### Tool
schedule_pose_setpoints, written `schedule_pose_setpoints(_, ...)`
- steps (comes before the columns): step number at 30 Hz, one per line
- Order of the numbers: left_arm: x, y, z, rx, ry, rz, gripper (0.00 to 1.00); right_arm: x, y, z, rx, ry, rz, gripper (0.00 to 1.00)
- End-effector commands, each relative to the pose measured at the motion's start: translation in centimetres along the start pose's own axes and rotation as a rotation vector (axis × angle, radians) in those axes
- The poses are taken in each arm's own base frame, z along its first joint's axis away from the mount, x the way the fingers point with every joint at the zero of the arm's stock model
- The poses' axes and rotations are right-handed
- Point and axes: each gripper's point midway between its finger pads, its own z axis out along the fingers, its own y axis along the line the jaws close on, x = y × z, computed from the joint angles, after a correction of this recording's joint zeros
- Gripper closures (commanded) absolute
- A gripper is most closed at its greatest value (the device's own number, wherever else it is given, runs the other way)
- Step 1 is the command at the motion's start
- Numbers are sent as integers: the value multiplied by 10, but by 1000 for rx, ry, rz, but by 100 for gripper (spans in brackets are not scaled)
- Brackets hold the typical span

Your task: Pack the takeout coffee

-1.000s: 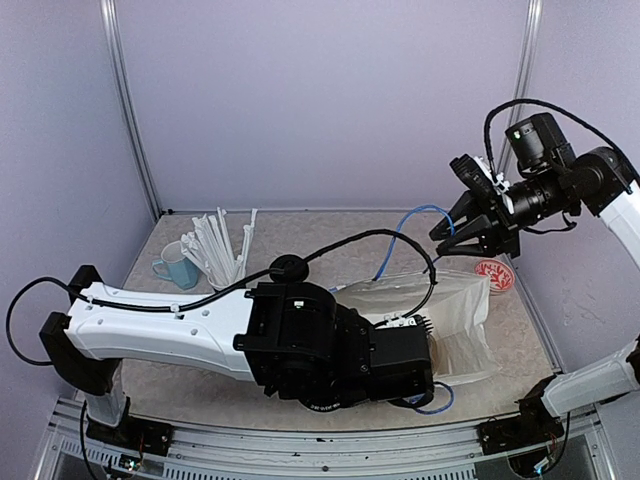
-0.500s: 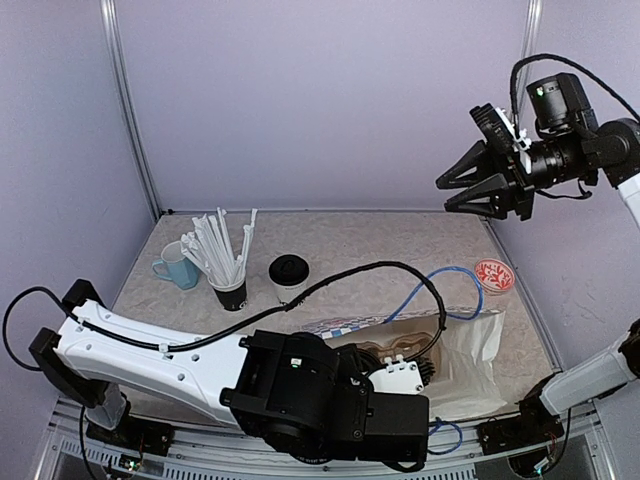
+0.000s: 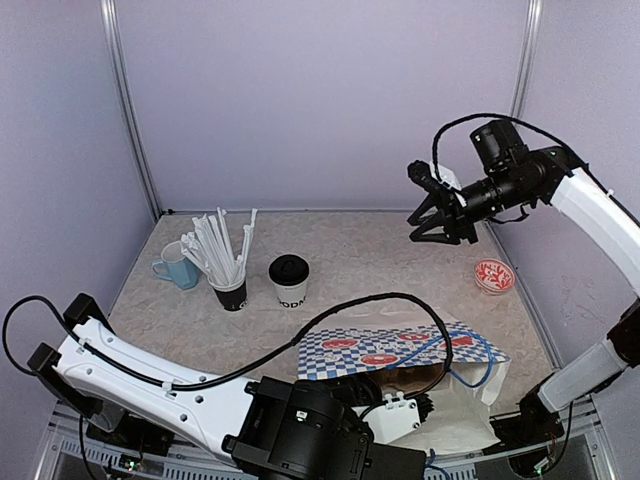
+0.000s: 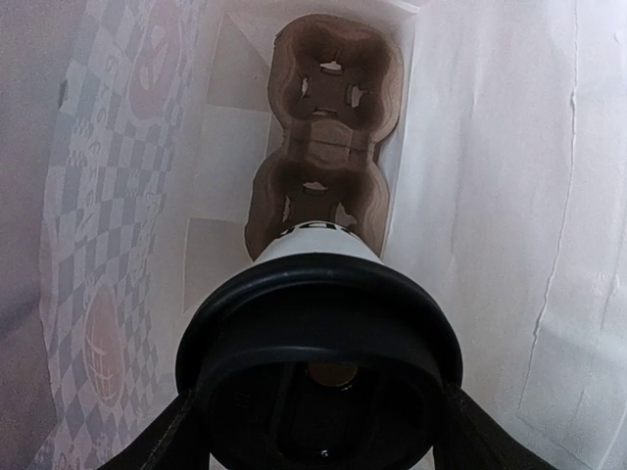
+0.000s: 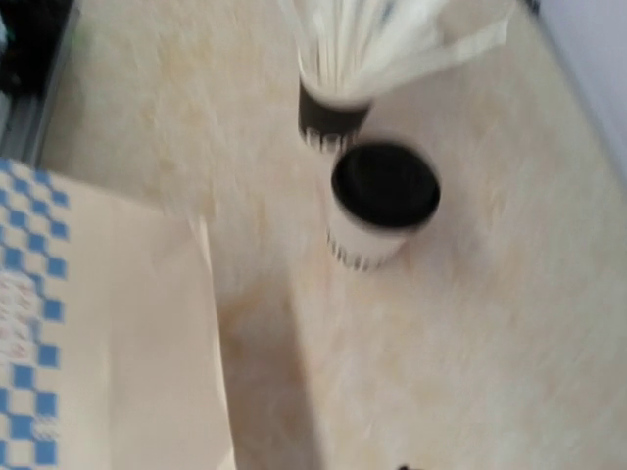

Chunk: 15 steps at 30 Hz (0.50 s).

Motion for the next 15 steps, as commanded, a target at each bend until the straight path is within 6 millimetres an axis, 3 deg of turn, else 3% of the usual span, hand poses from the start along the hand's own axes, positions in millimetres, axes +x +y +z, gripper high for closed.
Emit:
schedule_pose_setpoints(1,2,8,10,-83,12,61,58,43,-20,30,19,68,62,65)
schedule_pose_setpoints(9,3,15,16,-117,15,103,54,117,-20,94,-115,191,187,67)
schedule_pose_setpoints(15,-1,10,17,-95,3,142,55,136,-11,119,-222,194,254,68)
